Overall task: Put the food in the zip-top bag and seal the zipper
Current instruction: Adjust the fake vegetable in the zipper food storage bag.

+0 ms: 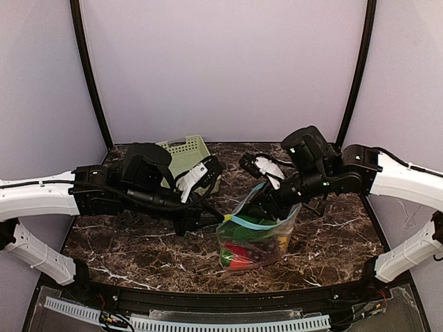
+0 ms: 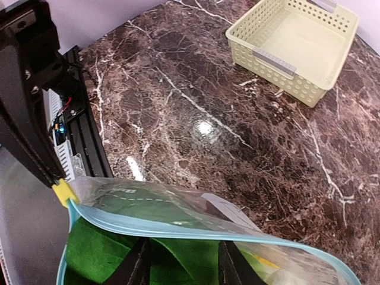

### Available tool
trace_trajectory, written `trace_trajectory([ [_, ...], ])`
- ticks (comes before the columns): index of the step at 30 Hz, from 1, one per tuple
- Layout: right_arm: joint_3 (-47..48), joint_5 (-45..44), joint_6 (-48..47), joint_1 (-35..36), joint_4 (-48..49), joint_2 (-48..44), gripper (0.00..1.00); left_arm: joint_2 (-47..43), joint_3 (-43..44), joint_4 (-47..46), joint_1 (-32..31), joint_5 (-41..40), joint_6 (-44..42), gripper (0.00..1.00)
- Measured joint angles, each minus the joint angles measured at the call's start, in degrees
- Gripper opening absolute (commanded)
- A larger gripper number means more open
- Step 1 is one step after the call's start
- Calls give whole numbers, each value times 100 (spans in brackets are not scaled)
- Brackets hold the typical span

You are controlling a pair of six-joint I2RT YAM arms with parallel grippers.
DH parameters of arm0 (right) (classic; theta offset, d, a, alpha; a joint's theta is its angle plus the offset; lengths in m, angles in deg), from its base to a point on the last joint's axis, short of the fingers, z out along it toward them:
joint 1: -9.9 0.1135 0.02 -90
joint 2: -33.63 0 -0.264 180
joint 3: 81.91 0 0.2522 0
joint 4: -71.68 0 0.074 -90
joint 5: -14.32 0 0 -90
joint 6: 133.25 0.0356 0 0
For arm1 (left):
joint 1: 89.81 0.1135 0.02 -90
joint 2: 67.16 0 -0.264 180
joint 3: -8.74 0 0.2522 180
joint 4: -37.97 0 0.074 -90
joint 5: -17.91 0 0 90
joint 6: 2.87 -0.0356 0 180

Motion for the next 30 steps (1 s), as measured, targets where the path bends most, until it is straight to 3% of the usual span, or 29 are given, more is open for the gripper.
trace_trajectory([
  [4, -4, 411, -216, -7, 136, 7, 6, 0, 0, 0, 4, -136, 0, 1],
  [6, -35, 632, -332, -7, 210, -7, 1, -2, 0, 0, 26, -243, 0, 1],
  [16, -662, 1397, -374, -4, 592, 7, 0, 0, 0, -46, 164, -372, 2, 1],
  [30, -767, 1204, -151, 13, 935, 713, 0, 105, 0, -42, 243, -98, 7, 1],
])
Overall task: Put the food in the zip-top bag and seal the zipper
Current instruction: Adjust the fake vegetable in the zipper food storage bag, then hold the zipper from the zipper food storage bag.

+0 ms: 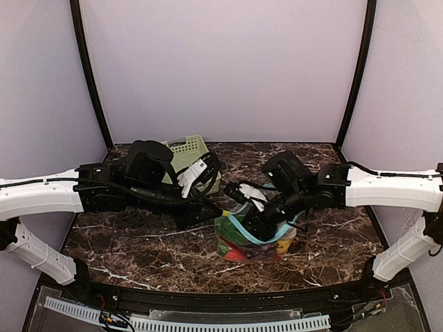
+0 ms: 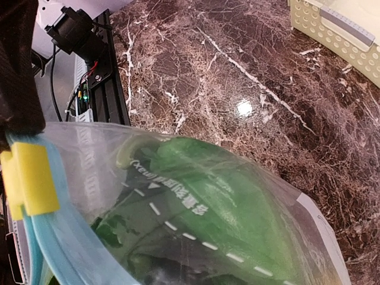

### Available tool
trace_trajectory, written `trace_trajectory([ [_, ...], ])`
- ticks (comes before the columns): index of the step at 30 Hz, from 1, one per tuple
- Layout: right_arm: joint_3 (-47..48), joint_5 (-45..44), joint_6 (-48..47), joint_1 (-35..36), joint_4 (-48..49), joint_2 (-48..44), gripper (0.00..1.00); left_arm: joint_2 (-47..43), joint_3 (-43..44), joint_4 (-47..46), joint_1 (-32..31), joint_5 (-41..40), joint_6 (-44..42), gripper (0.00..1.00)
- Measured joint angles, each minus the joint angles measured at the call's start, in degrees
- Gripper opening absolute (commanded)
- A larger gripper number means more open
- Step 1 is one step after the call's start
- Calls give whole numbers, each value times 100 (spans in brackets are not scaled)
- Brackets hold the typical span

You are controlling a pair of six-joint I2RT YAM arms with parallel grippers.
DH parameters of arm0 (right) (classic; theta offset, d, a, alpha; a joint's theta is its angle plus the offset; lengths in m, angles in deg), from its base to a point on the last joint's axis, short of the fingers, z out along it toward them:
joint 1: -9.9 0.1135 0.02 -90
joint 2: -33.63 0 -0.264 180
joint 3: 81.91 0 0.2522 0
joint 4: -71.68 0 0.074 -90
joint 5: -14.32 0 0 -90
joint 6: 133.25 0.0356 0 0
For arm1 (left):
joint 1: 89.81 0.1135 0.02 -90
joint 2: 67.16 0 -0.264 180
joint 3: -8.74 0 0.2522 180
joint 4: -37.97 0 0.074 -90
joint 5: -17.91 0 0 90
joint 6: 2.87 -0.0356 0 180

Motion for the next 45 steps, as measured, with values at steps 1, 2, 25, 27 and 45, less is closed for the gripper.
trace_trajectory([
  [1, 4, -13, 11, 0, 4, -20, 3, 0, 0, -2, 2, 4, 0, 1],
  [2, 4, -35, 24, 2, 0, -59, 6, 0, 0, -7, 4, 7, 2, 1],
  [25, 957, -260, 74, 28, -1012, -1281, 43, -44, -79, -302, 31, 278, 87, 1],
  [27, 1176, -289, 9, 63, -1023, -1123, 43, -42, -79, -302, 31, 343, 92, 1],
  [45, 1641, -382, -501, 317, -885, -142, 32, -42, -81, -308, 39, 476, 122, 1],
])
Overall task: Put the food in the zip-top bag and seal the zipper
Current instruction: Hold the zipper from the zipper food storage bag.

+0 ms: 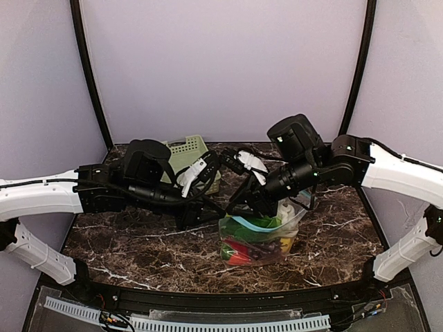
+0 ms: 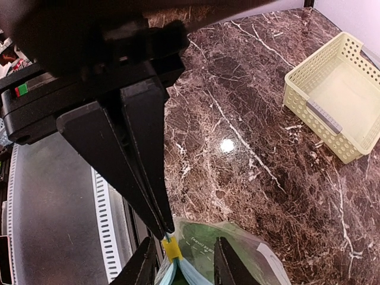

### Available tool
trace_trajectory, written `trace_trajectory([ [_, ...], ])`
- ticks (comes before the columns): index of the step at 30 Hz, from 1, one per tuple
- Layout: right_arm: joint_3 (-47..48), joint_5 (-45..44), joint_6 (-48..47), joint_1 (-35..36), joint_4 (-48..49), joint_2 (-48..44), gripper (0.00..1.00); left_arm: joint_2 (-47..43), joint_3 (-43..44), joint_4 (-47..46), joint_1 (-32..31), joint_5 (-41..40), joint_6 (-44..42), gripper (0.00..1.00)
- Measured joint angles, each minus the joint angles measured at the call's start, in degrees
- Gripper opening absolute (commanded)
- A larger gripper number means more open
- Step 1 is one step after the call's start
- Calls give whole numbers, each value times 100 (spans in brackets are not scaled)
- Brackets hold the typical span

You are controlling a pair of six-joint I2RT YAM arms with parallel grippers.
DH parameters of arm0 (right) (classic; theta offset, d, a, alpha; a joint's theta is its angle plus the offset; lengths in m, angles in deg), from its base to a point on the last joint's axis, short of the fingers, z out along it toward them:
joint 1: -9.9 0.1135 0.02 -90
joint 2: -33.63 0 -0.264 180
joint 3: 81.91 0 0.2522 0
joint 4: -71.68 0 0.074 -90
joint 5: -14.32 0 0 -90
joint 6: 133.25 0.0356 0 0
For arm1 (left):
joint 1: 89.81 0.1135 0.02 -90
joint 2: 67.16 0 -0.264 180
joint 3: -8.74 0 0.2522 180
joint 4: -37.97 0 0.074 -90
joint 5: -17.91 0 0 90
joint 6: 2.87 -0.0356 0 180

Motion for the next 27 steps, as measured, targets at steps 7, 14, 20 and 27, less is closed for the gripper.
trace_trajectory([
  [7, -87, 33, -31, -2, 144, 0, 33, 0, -7, 7, 0, 2, -2, 1],
  [14, -382, 313, -28, -15, 385, -136, 34, -57, -111, -63, 2, 4, -2, 1],
  [20, -601, 520, -24, -72, 422, -295, 33, -133, -234, -249, 28, 94, 2, 1],
  [27, -608, 629, -28, -109, 446, -295, 32, -177, -299, -339, 55, 352, 11, 1],
])
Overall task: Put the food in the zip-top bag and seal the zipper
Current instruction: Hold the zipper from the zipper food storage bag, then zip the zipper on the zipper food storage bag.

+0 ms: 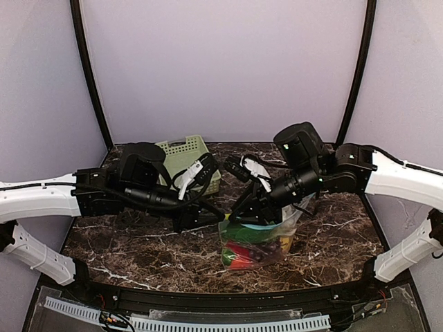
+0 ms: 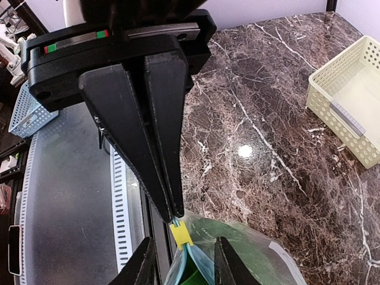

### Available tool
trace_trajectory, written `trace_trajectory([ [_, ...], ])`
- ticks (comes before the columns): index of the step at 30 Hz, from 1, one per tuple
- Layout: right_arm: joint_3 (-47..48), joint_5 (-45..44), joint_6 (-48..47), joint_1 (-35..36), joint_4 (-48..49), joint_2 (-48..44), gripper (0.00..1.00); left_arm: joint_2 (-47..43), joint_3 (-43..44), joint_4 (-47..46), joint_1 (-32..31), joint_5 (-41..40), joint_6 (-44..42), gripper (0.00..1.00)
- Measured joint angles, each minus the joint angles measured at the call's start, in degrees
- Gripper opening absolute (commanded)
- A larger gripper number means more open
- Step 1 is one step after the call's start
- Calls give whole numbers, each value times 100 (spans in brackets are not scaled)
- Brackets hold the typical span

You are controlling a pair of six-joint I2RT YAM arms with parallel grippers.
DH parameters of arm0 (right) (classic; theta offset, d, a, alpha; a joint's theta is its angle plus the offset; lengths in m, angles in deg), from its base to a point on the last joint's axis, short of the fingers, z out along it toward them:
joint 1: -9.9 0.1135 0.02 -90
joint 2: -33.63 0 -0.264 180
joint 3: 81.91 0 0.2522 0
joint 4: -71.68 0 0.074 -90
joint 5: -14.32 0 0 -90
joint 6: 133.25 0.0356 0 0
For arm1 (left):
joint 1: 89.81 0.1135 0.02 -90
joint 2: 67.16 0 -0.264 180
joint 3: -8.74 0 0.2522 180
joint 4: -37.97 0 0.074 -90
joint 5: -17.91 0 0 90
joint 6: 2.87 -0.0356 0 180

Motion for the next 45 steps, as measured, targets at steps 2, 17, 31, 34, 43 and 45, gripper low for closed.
trace_trajectory([
  [2, 2, 35, -4, -9, 17, 11, 30, 0, 0, -4, 2, 61, 9, 1],
  [17, 2, 356, 0, -15, 188, 155, 13, -15, -50, -92, 7, 120, 15, 1],
  [31, -42, 479, -20, -17, 407, 170, 0, -225, -232, -208, 52, 61, 35, 1],
  [34, -48, 446, -22, -17, 448, 162, 0, -269, -262, -225, 76, 46, 35, 1],
  [43, -48, 251, -46, -17, 433, -31, 0, -350, -262, -348, 125, -24, 33, 1],
  [45, -48, 210, -50, -17, 404, -83, 0, -369, -262, -376, 131, -37, 33, 1],
])
